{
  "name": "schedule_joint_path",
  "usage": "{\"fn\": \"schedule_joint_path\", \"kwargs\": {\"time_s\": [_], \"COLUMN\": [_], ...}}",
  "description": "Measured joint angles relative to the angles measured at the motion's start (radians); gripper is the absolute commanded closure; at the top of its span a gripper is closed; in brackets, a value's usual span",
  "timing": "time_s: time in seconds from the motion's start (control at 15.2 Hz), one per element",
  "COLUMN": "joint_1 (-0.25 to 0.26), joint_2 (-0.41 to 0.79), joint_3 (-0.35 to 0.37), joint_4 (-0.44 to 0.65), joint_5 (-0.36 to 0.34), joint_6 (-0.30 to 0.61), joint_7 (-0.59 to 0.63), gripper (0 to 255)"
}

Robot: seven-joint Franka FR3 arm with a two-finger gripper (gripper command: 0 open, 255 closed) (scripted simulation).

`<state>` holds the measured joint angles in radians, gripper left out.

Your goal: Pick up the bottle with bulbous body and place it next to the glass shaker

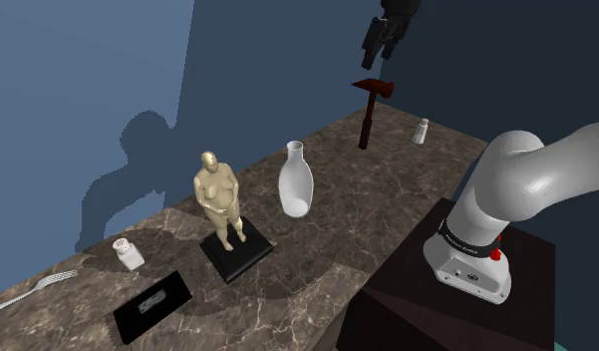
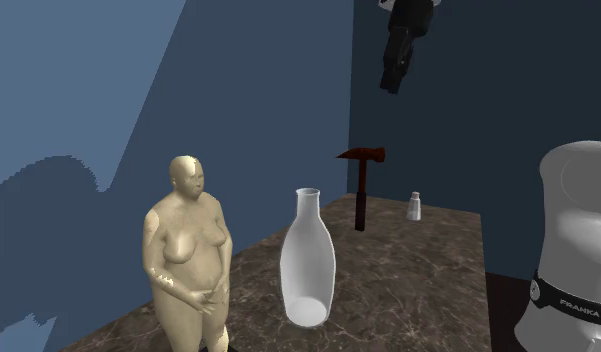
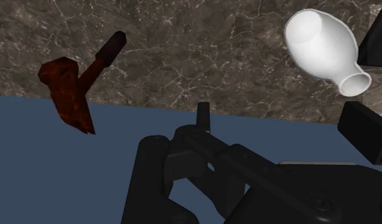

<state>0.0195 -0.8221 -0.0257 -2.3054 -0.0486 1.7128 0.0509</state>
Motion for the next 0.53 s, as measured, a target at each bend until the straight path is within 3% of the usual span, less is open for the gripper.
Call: {"fn": "schedule_joint_path", "kwargs": {"time_s": [0.53], "joint_1": [0.027], "joint_2": [0.078], "joint_3": [0.083], "joint_4": [-0.085], "joint_5": [0.042], "joint_6": [0.137], "joint_7": [0.093], "gripper": [0]}}
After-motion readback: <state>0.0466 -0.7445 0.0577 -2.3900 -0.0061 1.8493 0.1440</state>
